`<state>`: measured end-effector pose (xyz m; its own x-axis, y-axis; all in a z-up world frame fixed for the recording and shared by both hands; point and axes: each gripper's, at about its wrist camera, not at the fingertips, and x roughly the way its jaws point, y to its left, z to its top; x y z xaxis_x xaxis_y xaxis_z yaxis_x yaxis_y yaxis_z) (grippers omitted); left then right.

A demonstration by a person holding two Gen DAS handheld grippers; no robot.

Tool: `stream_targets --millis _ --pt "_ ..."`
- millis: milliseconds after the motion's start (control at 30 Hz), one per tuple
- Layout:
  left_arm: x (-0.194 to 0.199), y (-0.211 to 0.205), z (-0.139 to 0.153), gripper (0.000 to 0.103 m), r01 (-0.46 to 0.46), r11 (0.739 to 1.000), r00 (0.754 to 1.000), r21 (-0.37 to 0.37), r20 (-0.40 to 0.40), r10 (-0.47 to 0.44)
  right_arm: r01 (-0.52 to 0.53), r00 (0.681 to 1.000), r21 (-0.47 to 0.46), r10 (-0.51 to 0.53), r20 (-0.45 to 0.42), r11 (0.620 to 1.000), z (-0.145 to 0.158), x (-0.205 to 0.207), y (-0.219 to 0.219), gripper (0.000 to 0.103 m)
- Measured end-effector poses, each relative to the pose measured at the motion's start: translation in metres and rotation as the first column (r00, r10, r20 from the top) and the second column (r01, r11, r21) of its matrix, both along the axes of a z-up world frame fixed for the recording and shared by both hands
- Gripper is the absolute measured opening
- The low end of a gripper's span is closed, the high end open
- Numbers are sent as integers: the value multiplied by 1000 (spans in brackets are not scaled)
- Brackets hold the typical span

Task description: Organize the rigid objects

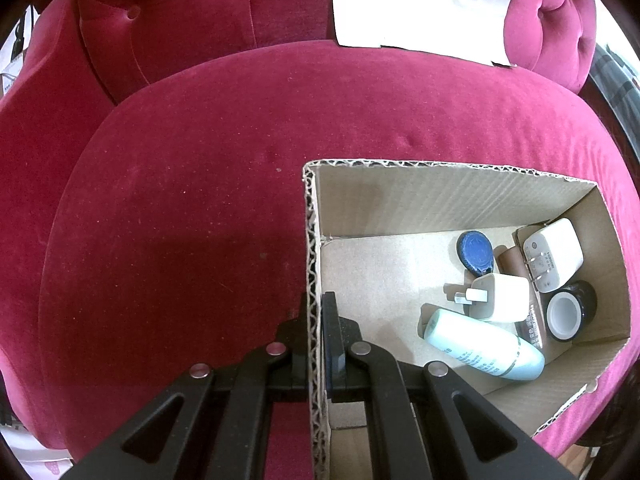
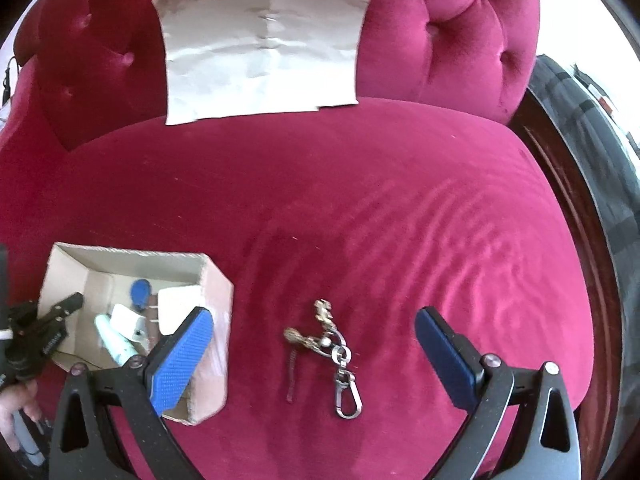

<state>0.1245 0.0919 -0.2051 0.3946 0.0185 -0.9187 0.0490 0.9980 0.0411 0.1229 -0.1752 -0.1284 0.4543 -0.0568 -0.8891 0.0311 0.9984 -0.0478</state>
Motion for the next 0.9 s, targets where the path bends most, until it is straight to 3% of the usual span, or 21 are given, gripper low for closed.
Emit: stream_targets --millis 900 --pt "-5 0 3 3 5 1000 1000 11 4 -5 72 987 41 -65 -149 997 -83 -32 -39 103"
